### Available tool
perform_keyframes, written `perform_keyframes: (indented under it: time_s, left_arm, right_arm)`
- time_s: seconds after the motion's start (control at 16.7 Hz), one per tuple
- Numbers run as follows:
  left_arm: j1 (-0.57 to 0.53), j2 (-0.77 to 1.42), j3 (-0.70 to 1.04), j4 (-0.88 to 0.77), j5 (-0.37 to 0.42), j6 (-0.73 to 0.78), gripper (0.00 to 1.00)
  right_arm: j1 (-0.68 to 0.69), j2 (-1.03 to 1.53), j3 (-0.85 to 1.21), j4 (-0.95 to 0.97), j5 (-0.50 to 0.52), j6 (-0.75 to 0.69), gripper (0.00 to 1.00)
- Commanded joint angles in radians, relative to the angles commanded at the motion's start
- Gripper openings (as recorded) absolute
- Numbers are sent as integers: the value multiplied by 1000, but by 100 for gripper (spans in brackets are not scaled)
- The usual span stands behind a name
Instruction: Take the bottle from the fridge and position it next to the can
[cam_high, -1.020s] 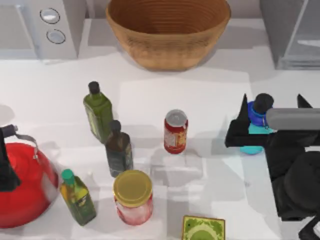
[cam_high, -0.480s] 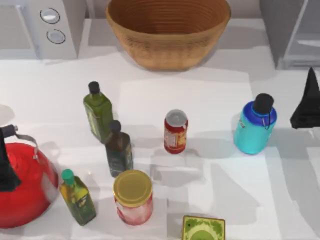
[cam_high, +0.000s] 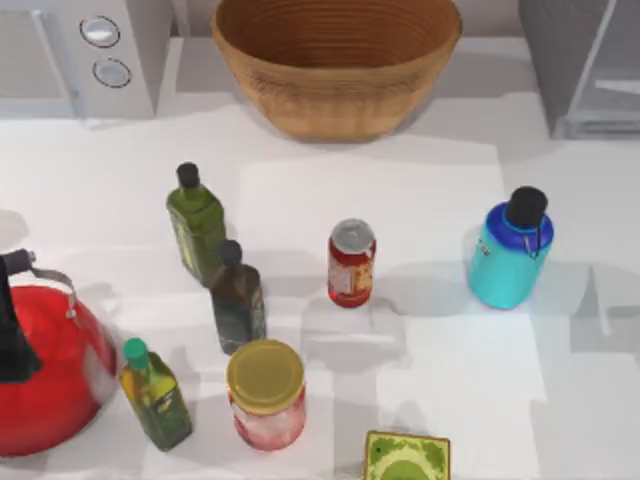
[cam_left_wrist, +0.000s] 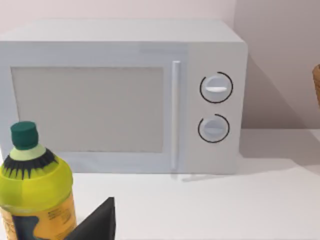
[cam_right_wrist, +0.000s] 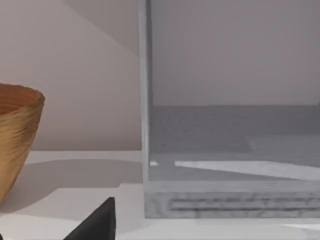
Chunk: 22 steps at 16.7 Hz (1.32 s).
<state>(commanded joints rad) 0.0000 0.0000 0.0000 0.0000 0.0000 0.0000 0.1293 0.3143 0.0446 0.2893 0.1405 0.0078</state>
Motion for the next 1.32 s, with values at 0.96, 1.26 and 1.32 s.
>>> perform_keyframes:
  time_s: [0.96, 1.26, 1.32]
  left_arm:
    - [0, 0, 0, 0, 0, 0, 100]
    - [0, 0, 0, 0, 0, 0, 100]
    - [0, 0, 0, 0, 0, 0, 100]
  right_arm:
    - [-127, -365, 5, -354, -139, -9, 100]
    - [-128, -554, 161, -669, -140, -10, 100]
    - [-128, -599, 197, -756, -140, -10, 100]
